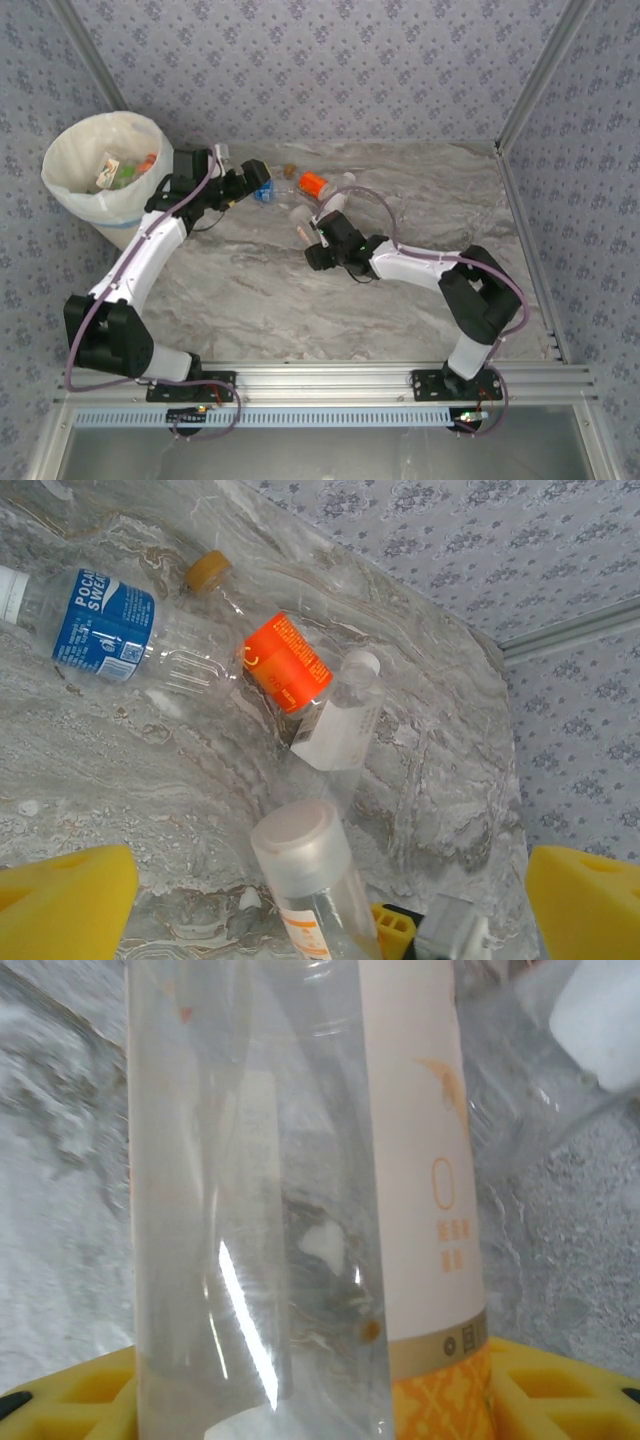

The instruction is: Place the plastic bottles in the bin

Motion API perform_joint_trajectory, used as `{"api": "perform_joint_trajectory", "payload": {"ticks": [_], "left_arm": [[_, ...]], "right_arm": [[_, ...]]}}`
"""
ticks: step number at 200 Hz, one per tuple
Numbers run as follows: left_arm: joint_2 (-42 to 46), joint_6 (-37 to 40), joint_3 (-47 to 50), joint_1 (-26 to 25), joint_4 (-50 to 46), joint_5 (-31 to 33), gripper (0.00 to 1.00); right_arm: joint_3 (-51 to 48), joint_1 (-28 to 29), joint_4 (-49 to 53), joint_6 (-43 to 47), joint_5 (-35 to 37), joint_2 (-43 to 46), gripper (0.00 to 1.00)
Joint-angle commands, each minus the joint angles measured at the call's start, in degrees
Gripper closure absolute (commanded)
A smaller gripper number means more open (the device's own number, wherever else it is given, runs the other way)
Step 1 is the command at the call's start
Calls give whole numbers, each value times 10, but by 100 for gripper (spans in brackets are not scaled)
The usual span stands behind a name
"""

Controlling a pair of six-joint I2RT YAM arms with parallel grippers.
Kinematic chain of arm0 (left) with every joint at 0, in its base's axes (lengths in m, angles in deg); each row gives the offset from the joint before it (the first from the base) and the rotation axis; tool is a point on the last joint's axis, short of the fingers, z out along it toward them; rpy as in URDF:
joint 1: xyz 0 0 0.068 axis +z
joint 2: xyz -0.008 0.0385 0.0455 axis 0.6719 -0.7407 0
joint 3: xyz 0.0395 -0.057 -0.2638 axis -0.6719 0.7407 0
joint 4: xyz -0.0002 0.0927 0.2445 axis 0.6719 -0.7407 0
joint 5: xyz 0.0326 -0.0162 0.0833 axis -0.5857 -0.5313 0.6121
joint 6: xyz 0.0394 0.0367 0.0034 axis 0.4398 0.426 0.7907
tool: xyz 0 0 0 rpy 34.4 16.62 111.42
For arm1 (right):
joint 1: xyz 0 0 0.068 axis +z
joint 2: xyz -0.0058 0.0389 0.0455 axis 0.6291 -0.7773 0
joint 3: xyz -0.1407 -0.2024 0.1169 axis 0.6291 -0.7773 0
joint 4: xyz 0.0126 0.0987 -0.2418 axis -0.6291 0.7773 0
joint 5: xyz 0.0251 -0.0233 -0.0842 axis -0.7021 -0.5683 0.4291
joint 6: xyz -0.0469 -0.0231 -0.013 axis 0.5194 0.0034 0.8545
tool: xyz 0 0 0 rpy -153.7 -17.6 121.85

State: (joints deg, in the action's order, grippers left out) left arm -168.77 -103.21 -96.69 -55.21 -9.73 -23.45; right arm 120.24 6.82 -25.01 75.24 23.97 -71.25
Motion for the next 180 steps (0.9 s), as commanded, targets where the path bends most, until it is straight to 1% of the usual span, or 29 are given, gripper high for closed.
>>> {"api": "perform_joint_trajectory", "payload": {"ticks": [1,42,69,112,121,150,180], "left_arm": [[-5,-4,10,-10,12,-4,1],[-12,-14,36,-45,39,0,0],[1,-16,81,-78,97,34,1],[13,-36,120,-90,176,6,1],[17,-36,122,-90,181,9,3],[38,-41,137,-90,189,48,10],[34,-39,134,-90,189,40,19]], "right_arm": [[-8,4,-46,-1,-32,30,52],[-5,6,-103,-45,-98,46,52],[12,8,-117,-63,-129,48,52],[30,13,-140,-70,-165,45,51],[28,14,-146,-71,-166,46,51],[25,15,-159,-71,-176,52,50],[24,14,-173,-74,-200,53,49]]}}
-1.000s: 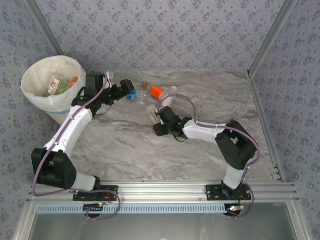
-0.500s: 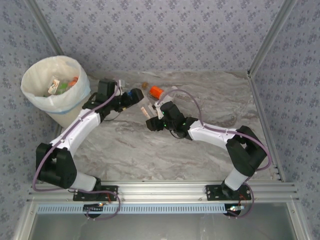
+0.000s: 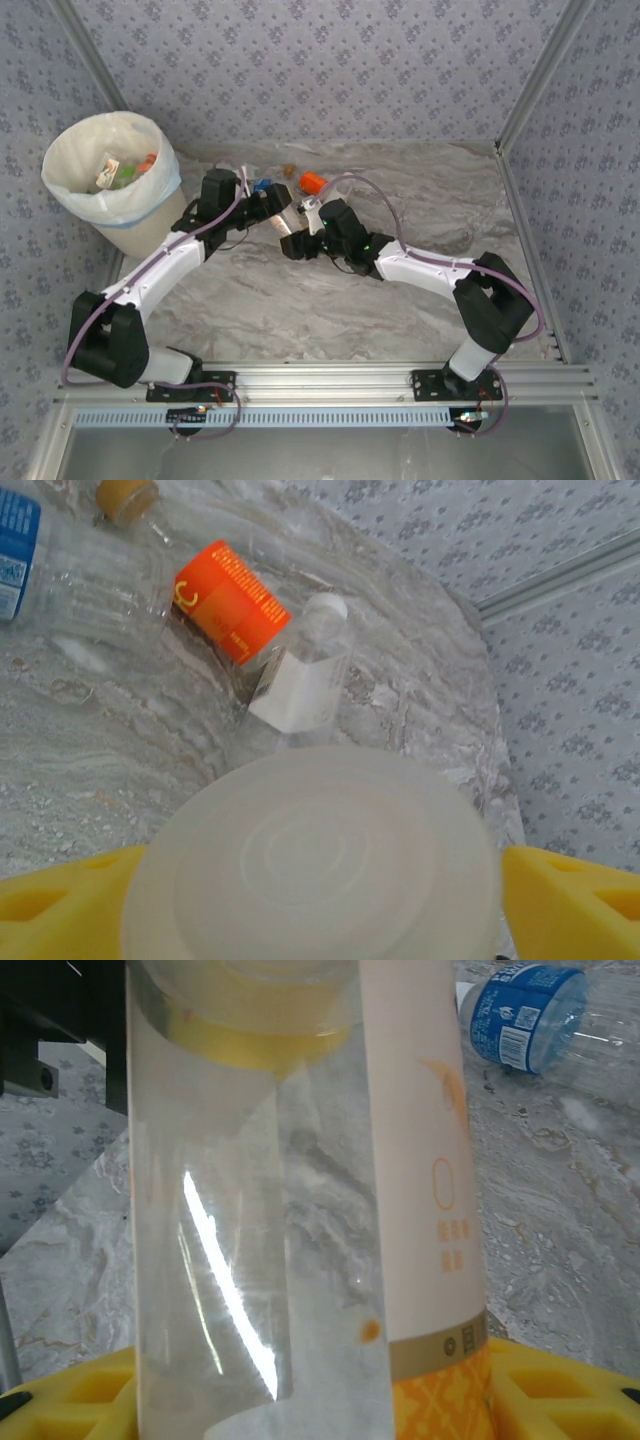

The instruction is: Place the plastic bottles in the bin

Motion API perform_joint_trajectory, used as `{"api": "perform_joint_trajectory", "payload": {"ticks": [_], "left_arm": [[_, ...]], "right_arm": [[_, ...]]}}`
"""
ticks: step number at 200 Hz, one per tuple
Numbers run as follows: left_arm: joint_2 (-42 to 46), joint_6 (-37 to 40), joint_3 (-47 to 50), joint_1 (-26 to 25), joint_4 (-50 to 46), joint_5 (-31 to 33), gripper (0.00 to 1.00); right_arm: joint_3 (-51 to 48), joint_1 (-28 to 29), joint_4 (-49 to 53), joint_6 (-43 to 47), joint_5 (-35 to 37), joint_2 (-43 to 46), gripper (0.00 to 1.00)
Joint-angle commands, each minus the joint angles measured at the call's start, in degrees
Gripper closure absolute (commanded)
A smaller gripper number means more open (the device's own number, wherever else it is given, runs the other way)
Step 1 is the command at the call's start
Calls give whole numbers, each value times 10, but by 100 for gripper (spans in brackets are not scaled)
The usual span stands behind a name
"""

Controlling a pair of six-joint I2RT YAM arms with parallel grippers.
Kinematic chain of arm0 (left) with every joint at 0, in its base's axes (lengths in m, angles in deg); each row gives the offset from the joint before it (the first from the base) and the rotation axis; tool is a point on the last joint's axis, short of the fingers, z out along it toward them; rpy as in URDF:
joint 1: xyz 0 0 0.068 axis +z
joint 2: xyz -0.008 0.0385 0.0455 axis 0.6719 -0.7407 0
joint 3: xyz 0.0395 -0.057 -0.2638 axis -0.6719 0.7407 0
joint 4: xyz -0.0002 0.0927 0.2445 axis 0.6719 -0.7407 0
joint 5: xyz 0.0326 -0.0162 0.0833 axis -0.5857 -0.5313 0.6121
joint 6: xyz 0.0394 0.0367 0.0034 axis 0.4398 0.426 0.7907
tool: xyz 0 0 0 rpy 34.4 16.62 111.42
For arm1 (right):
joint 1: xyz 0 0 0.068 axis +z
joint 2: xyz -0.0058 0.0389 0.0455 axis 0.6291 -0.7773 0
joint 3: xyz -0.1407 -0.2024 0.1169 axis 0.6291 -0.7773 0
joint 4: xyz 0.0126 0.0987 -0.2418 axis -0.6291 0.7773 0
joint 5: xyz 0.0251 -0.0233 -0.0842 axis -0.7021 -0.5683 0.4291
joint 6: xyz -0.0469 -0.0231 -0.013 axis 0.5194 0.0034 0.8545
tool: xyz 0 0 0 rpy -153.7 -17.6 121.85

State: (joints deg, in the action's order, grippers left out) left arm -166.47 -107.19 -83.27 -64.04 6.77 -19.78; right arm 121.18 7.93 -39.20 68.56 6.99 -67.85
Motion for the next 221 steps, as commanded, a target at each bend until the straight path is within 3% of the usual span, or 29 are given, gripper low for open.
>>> {"api": "perform_joint_trajectory", "payload": {"ticks": [1,48,76,124,146,187,221], "left_arm": [[11,1,-1,-1,24,3,19],[1,-17,2,-1,51,-20,40],[1,-17,1,-1,55,-26,46],[4,-5,-6,-1,46,-25,48],[4,10,-18,-1,32,-23,49],[13,57,-52,2,-32,1,49],[30,87,-71,10,-65,18,50]], "right_arm": [[14,3,-31,-7,-31,19,48],[9,4,-41,-15,-33,25,45],[5,4,-41,-15,-28,30,40],[-1,1,-23,1,-9,48,30],[-11,1,-15,13,13,72,20],[-59,0,-24,16,93,144,5],[-74,-1,0,25,170,184,0]]}}
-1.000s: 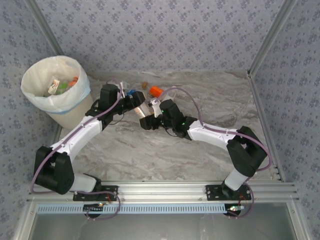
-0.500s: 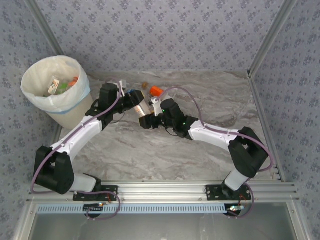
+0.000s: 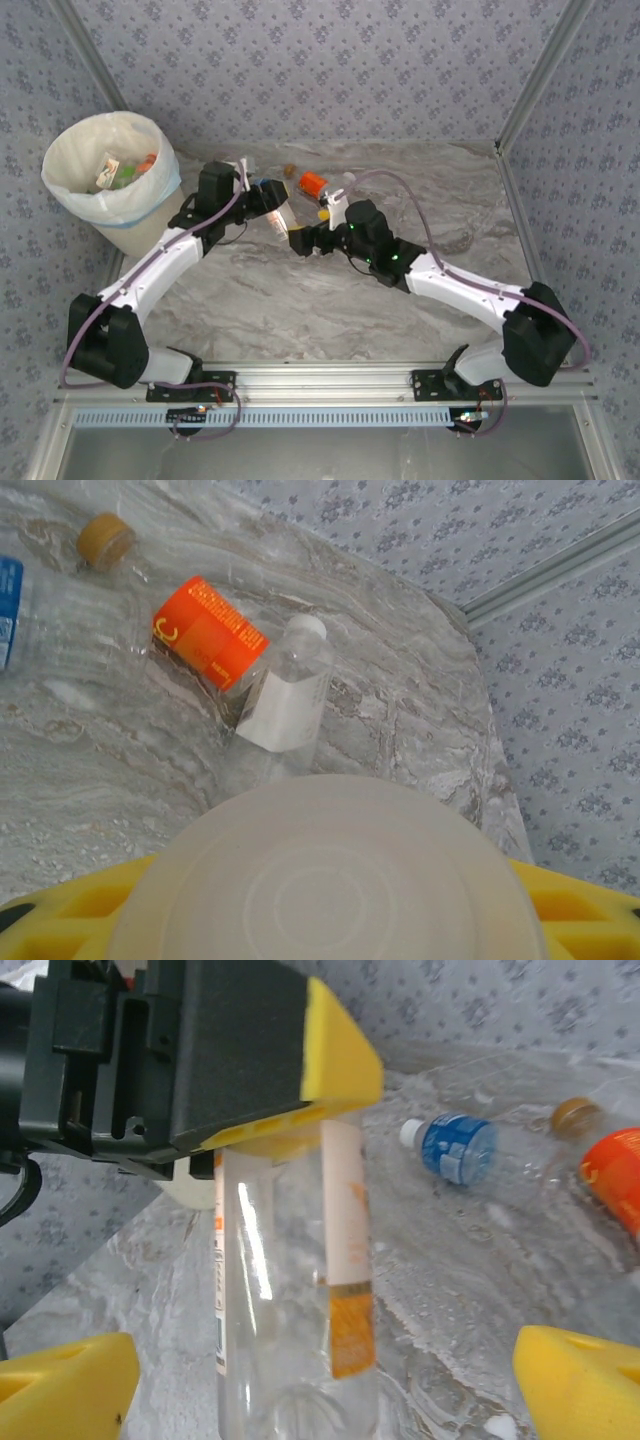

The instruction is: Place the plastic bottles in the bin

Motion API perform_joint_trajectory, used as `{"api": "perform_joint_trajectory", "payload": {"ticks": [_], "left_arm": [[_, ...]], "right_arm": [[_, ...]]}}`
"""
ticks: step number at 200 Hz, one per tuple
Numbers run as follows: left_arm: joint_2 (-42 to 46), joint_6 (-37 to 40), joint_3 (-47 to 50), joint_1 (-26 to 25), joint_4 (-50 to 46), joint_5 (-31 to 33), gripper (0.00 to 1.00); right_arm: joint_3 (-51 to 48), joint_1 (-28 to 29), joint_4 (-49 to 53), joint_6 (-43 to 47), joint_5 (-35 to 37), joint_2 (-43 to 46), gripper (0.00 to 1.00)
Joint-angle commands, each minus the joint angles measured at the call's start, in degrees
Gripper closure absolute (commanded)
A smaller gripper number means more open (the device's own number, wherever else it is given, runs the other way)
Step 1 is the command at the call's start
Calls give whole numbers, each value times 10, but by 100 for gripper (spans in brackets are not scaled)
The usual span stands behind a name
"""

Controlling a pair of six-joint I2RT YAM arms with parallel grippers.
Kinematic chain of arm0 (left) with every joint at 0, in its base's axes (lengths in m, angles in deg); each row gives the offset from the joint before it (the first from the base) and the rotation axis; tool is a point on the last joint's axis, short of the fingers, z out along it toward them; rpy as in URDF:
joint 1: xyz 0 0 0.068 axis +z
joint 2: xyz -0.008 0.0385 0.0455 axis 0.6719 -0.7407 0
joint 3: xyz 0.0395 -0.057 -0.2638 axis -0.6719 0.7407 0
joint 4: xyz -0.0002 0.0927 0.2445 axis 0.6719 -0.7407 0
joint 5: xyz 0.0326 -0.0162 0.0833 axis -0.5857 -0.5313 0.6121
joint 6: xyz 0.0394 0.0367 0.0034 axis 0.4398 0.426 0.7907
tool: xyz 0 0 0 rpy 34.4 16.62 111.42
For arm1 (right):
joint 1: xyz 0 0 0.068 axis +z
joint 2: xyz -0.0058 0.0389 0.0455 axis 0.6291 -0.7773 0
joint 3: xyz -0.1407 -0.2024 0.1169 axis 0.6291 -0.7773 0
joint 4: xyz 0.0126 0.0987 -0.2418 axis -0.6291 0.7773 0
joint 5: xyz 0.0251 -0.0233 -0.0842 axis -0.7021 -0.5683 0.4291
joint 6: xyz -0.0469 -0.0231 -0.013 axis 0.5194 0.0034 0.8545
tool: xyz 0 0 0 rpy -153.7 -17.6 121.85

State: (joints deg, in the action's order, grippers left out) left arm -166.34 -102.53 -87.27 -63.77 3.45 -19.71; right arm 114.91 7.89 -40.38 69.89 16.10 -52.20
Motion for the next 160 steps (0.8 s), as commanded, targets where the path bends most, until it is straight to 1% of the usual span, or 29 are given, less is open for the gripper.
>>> {"api": "perform_joint_trajectory", "payload": {"ticks": [1,22,36,55,67,92,110,137,160], "left_arm": [[29,41,-32,7,-33,17,50],[40,60,-51,17,-54,25,50],[46,76,-70,25,-72,33,50],[53,104,-98,34,-102,59,50],[58,117,-110,42,-110,68,50],[68,124,-127,69,-95,45,50],[67,148,-156,81,-103,45,50],[60,198,-219,93,-138,91,50],[56,225,-258,109,-142,125,50]], "right_arm": [[-12,-1,13,12,81,29,0],[-25,-3,21,7,132,45,0],[-32,-8,31,-11,165,51,0],[-40,-15,47,-52,201,58,0],[-42,-23,60,-72,203,64,0],[-37,-31,85,-89,205,75,0],[-36,-36,98,-91,210,82,0],[-38,-44,108,-106,208,93,0],[-40,-47,106,-111,207,102,0]]}}
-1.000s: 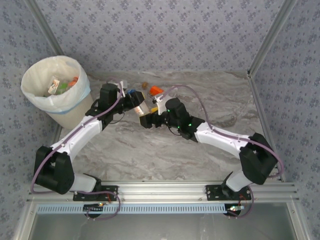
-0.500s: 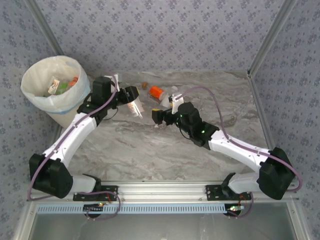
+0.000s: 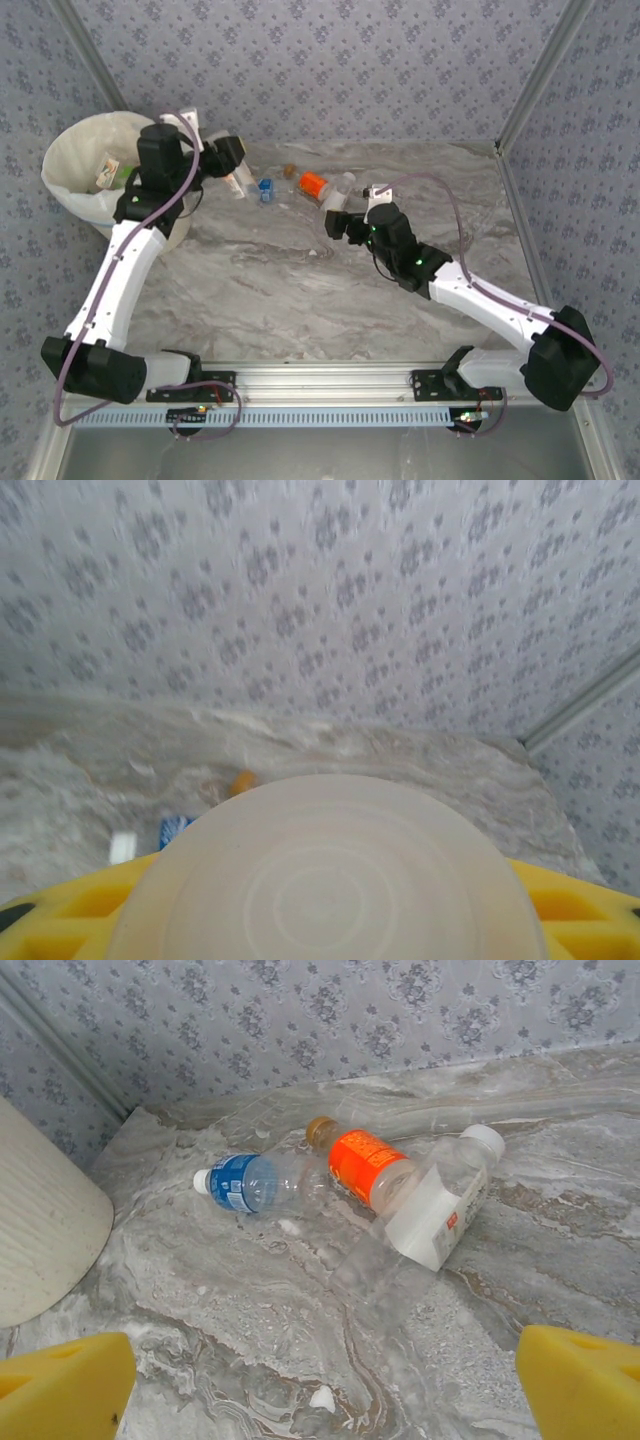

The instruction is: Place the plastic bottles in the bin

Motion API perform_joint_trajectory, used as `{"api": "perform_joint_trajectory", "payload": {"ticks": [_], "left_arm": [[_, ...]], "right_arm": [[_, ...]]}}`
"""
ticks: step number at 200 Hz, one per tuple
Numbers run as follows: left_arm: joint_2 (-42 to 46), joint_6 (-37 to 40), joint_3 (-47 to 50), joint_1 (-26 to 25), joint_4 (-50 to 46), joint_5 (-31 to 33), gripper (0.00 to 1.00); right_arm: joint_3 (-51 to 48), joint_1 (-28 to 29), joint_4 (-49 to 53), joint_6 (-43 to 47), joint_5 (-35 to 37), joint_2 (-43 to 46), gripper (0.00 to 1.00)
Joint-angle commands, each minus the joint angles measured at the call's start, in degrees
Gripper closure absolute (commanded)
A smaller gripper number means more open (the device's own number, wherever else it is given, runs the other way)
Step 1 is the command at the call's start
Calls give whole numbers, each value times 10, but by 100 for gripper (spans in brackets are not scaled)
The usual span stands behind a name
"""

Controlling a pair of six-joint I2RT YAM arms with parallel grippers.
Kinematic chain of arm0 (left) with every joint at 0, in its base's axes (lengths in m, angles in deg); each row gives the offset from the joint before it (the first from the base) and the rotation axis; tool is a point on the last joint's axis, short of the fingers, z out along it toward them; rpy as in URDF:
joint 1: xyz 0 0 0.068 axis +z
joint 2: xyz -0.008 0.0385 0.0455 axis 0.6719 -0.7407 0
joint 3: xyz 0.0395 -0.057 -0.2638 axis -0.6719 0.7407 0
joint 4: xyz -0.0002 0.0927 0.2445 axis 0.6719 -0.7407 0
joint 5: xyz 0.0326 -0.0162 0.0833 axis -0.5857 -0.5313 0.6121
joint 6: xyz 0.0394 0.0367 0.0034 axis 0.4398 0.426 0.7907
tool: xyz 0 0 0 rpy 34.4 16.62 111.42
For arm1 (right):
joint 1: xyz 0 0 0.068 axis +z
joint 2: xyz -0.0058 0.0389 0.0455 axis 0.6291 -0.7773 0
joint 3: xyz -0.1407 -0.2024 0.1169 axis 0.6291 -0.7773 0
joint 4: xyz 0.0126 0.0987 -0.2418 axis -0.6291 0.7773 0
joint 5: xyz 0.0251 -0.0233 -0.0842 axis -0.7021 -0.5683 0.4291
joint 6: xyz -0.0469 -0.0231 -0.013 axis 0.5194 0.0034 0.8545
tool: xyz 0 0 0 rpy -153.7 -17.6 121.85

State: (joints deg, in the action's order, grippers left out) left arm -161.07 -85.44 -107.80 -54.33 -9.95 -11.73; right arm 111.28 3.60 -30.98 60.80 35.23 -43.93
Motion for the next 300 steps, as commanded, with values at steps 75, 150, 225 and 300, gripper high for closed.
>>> {"api": "perform_joint_trajectory", "payload": {"ticks": [75,150,225,300], "left_arm": [[-3,77,-118,108,3,201,51],[-29,55,-95,210,54,244,52],[-94,5,-118,250,-6,191,49],[-154,-79,-163,265,-101,150,10]], "right_arm": [[-6,-10,21,-21,19,24,0],[-7,-16,17,-24,17,22,0],[-10,-15,23,-29,18,22,0],[-12,-16,28,-32,20,20,0]]}}
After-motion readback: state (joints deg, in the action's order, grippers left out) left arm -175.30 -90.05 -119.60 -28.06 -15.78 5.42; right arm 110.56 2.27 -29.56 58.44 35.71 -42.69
